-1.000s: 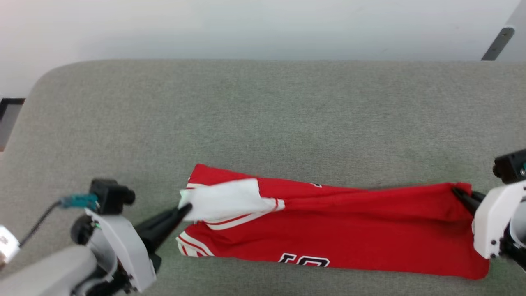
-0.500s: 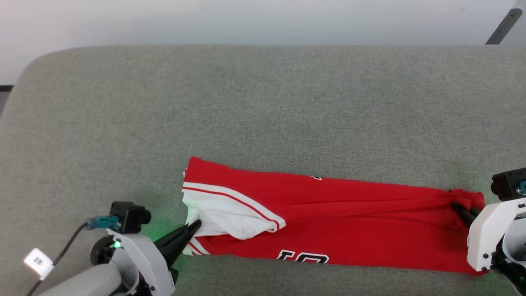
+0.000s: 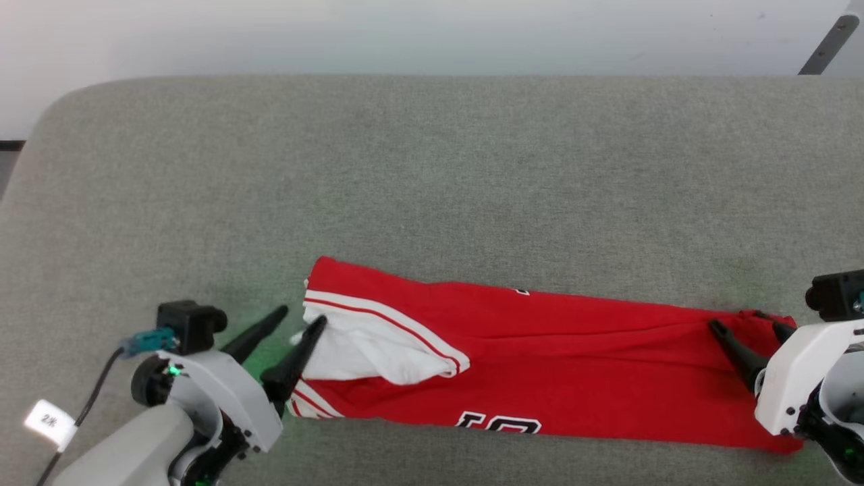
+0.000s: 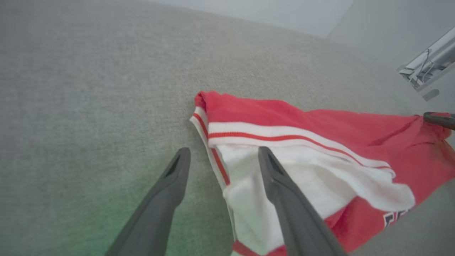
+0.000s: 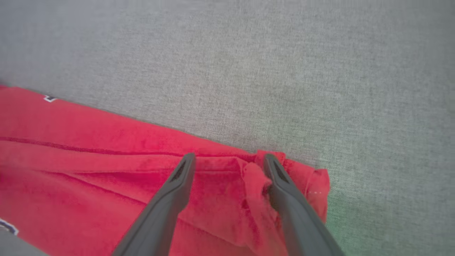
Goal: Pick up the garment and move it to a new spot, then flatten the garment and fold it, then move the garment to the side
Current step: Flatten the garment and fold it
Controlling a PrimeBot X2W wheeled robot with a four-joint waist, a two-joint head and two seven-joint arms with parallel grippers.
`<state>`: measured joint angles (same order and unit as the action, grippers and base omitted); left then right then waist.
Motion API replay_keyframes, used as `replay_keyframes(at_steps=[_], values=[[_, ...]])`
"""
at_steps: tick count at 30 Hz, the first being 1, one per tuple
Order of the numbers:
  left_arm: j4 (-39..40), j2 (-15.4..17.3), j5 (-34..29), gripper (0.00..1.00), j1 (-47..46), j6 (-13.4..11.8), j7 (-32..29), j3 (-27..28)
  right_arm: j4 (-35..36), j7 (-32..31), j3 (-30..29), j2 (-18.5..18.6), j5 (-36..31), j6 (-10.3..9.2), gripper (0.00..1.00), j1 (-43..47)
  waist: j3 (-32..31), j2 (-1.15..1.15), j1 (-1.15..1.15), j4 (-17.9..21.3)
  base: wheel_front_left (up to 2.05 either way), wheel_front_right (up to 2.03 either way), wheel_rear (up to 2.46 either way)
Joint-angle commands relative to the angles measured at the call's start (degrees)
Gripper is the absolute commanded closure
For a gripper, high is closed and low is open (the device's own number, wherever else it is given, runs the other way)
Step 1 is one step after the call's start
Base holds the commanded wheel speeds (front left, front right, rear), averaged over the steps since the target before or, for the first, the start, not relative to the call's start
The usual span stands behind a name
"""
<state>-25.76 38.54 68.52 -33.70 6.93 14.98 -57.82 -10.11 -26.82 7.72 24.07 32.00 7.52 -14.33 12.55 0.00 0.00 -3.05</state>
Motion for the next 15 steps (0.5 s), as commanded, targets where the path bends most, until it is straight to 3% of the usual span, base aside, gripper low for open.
replay_keyframes(at_steps=[1, 7, 15], values=[[0.7, -0.7, -1.3, 0.00, 1.5, -0.5, 0.2, 2.0, 0.5, -0.3, -0.5, 0.0, 0.6, -0.07, 0.00, 1.1, -0.2, 0.00, 0.00, -0.1, 0.00, 0.00, 0.00], [5.9, -5.5, -10.2, 0.00, 9.5, -2.7, 0.2, 16.4, 2.3, -2.5, -5.1, 1.7, 1.9, -0.06, 0.00, 3.9, -0.8, 0.00, 0.00, -2.4, 0.00, 0.00, 0.00], [9.8, -14.1, -23.9, 0.00, 19.0, -3.3, 0.2, 32.8, 4.5, -8.9, -12.8, 3.8, 3.6, -0.07, 0.00, 10.8, -0.9, 0.00, 0.00, -6.9, 0.00, 0.00, 0.00]])
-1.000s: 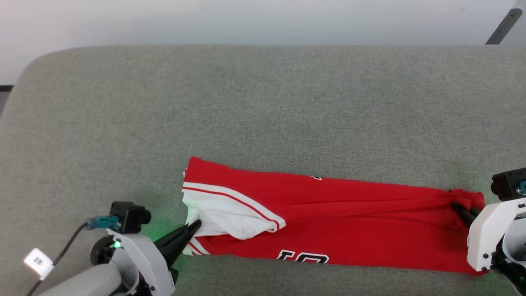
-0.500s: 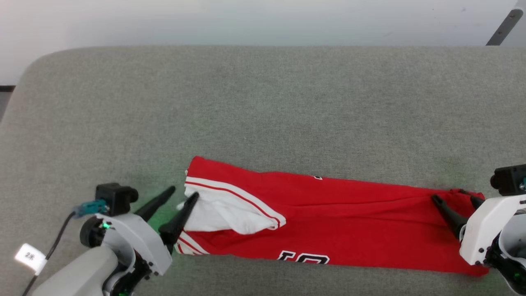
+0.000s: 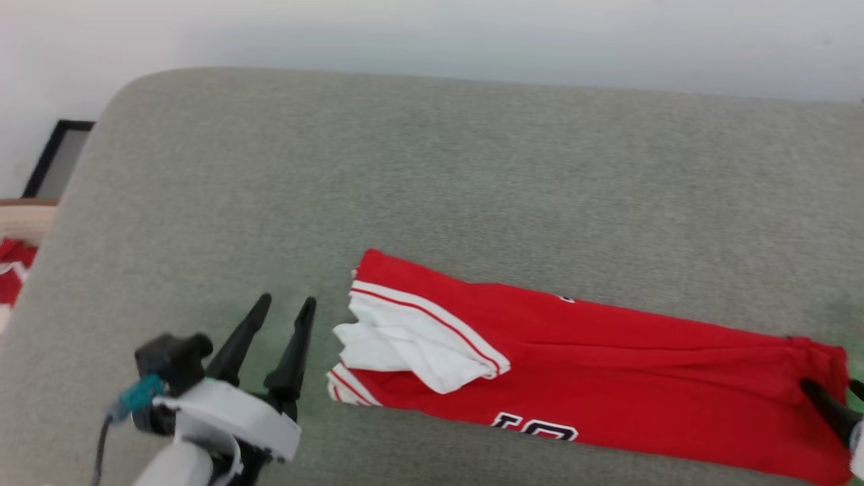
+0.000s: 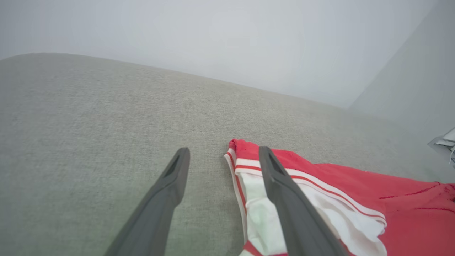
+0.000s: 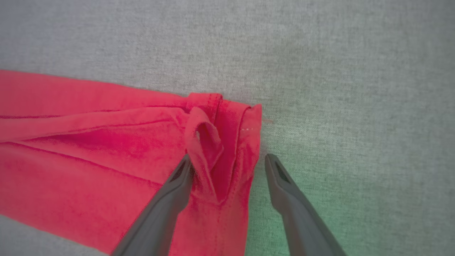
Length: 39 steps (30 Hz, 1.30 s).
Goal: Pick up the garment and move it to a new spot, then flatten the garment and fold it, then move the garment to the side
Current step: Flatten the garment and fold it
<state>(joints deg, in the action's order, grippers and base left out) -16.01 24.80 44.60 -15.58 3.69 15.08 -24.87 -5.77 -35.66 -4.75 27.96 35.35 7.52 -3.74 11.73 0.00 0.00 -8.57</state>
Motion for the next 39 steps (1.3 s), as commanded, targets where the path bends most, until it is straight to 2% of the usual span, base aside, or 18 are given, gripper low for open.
replay_keyframes(at_steps=[1, 8, 12, 16, 17, 19, 20, 28, 39], values=[[0.3, -1.4, -1.8, 0.00, 2.0, 0.1, 0.0, 1.7, 0.2, -0.9, -1.2, -0.4, 0.6, -0.07, 0.00, 0.8, -0.2, 0.00, 0.00, -1.7, 0.00, 0.00, 0.00], [1.9, -7.0, -12.8, 0.00, 6.8, 2.0, 0.0, 10.6, -2.2, -7.8, -5.7, -3.3, 1.3, -0.07, 0.00, 2.0, -0.7, 0.00, 0.00, -3.6, 0.00, 0.00, 0.00], [2.8, -8.8, -19.3, 0.00, 7.7, 2.5, 0.0, 13.4, -4.5, -12.2, -6.9, -5.0, -0.1, -0.07, 0.00, 0.5, -1.0, 0.00, 0.00, -4.2, 0.00, 0.00, 0.00], [2.6, -10.4, -23.3, 0.00, 7.5, 3.1, 0.0, 15.1, -6.4, -16.4, -7.4, -6.7, -2.1, -0.06, 0.00, -0.3, -1.1, 0.00, 0.00, -4.6, 0.00, 0.00, 0.00], [2.5, -10.9, -23.9, 0.00, 7.4, 3.2, 0.0, 15.3, -6.6, -17.6, -7.2, -7.2, -2.5, -0.06, 0.37, -0.2, -1.0, 0.00, 0.00, -4.7, 0.00, 0.00, 0.00], [2.3, -11.6, -24.9, 0.00, 7.3, 3.4, 0.0, 15.9, -6.6, -18.7, -6.8, -8.3, -2.8, -0.02, 0.91, -0.1, -0.9, 0.00, 0.00, -4.9, 0.00, 0.00, 0.00], [2.2, -11.8, -25.3, 0.00, 7.2, 3.5, 0.0, 16.2, -6.2, -18.4, -6.7, -8.7, -2.7, -0.01, 1.00, -0.2, -0.7, 0.00, 0.00, -4.9, 0.00, 0.00, 0.00], [3.4, -13.4, -27.4, 0.00, 6.6, 3.8, 0.0, 18.8, -4.5, -13.5, -10.1, -9.0, -3.7, -0.08, 1.00, -3.5, 0.5, 0.00, 0.00, -3.4, 0.00, 0.00, 0.00], [6.4, -14.6, -31.0, 0.00, 5.2, 3.8, 0.0, 23.2, -5.4, -6.0, -20.5, -7.2, -5.8, -0.08, 1.00, -11.5, 4.6, 0.00, 0.00, 2.1, 0.00, 0.00, 0.00]])
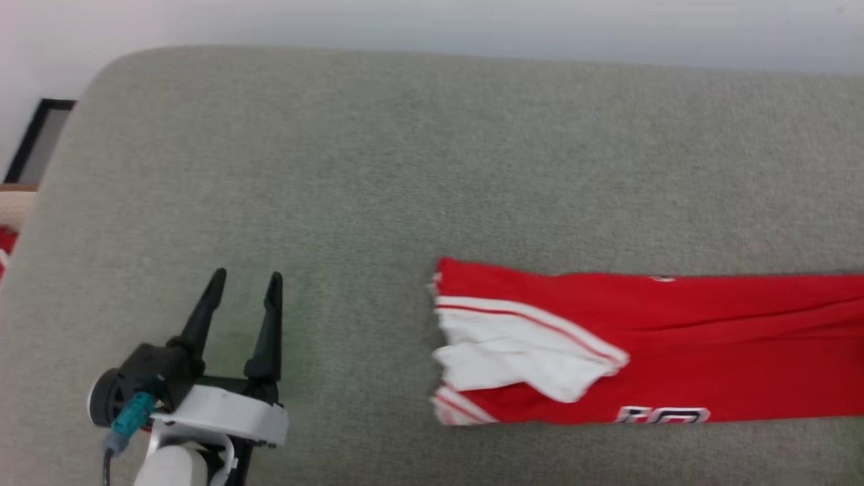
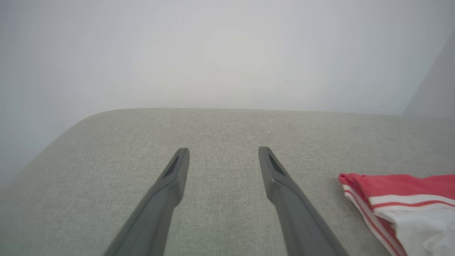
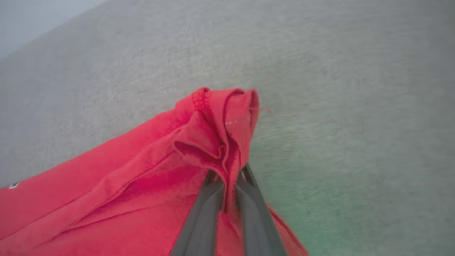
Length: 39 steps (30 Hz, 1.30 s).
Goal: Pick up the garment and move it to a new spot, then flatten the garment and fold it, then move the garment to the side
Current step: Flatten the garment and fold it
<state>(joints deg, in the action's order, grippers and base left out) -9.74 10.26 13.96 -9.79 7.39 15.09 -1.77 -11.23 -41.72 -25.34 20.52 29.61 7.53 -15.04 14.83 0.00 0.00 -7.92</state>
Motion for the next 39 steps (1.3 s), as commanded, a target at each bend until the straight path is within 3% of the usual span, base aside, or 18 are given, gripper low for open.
replay_keyframes(at_steps=[1, 9, 13, 18, 29, 33, 39], values=[[0.3, 0.0, -0.5, 0.00, -0.8, 0.1, 0.0, 0.1, -0.2, 0.5, -1.1, 0.7, -0.5, -0.09, 1.00, -0.6, 1.9, 0.00, 0.00, 1.9, 0.00, 0.00, 0.00], [0.9, 0.3, -0.3, 0.00, -1.9, 0.1, 0.0, 0.6, -6.1, 5.2, -14.3, 6.0, -5.5, -0.08, 1.00, -3.5, 4.1, 0.00, 0.00, 3.9, 0.00, 0.00, 0.00], [0.2, 0.1, -0.4, 0.00, -1.4, 0.1, 0.0, 0.7, -7.6, 5.7, -15.2, 7.4, -4.8, -0.07, 1.00, -4.5, 3.2, 0.00, 0.00, 4.3, 0.00, 0.00, 0.00], [-0.8, -0.6, -0.7, 0.00, -0.3, 0.1, 0.0, 0.4, -1.8, 2.3, -5.4, 6.8, -0.6, -0.07, 1.00, -1.1, 1.0, 0.00, 0.00, 4.6, 0.00, 0.00, 0.00], [-1.3, -2.0, -0.2, 0.00, 2.4, 0.1, 0.0, -0.1, 24.8, -9.6, 14.4, 1.0, 7.1, -0.06, 1.00, 7.2, -2.6, 0.00, 0.00, 3.2, 0.00, 0.00, 0.00], [-1.5, -2.7, -0.1, 0.00, 2.9, 0.1, 0.0, -0.5, 27.2, -10.2, 21.2, -1.1, 7.0, -0.06, 1.00, 6.6, -3.5, 0.00, 0.00, 1.9, 0.00, 0.00, 0.00], [-1.6, -3.6, 0.9, 0.00, 4.0, 0.1, 0.0, 0.1, 23.3, -7.0, 29.9, -2.2, 4.6, -0.06, 1.00, 2.6, -3.8, 0.00, 0.00, 0.1, 0.00, 0.00, 0.00]])
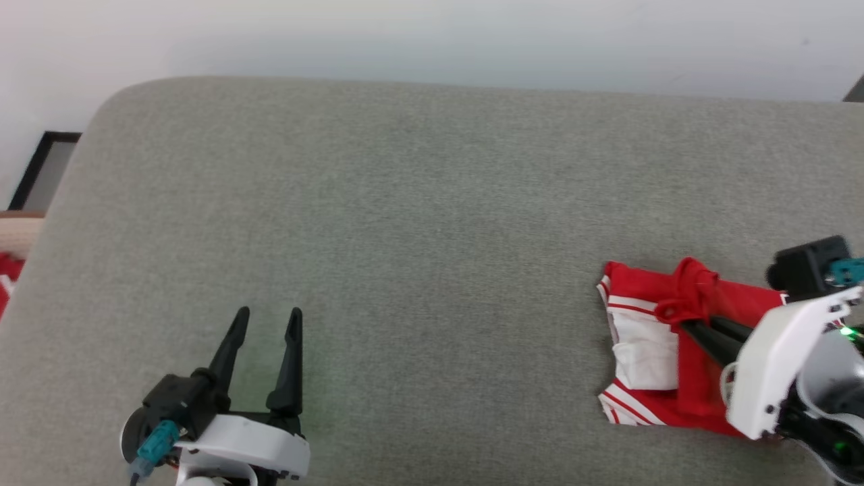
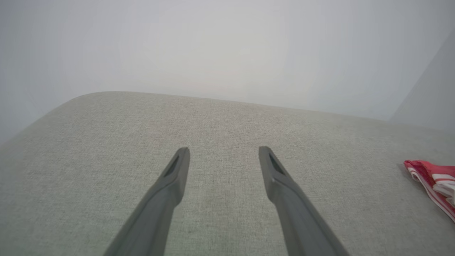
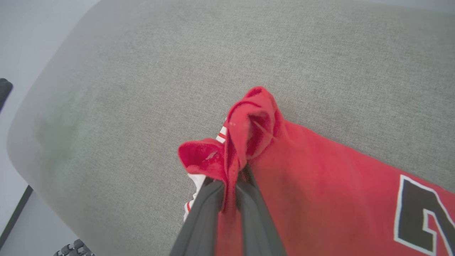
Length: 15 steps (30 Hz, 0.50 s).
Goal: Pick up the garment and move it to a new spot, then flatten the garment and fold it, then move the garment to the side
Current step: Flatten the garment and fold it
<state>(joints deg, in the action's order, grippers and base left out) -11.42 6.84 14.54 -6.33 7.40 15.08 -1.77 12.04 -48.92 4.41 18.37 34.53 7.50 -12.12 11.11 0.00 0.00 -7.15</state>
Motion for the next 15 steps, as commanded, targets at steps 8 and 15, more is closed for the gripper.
replay_keyframes(at_steps=[8, 15], values=[[-0.7, -0.1, 1.4, 0.00, -2.0, 0.1, 0.0, -1.3, -9.4, 5.0, 5.7, 1.1, -2.5, -0.03, 1.00, -3.7, 1.1, 0.00, 0.00, -4.4, 0.00, 0.00, 0.00], [-1.7, 0.1, 2.6, 0.00, -3.1, 0.1, 0.0, -1.6, -15.2, 8.8, 8.9, 1.8, -2.5, -0.03, 0.87, -5.1, 1.7, 0.00, 0.00, -5.3, 0.00, 0.00, 0.00]])
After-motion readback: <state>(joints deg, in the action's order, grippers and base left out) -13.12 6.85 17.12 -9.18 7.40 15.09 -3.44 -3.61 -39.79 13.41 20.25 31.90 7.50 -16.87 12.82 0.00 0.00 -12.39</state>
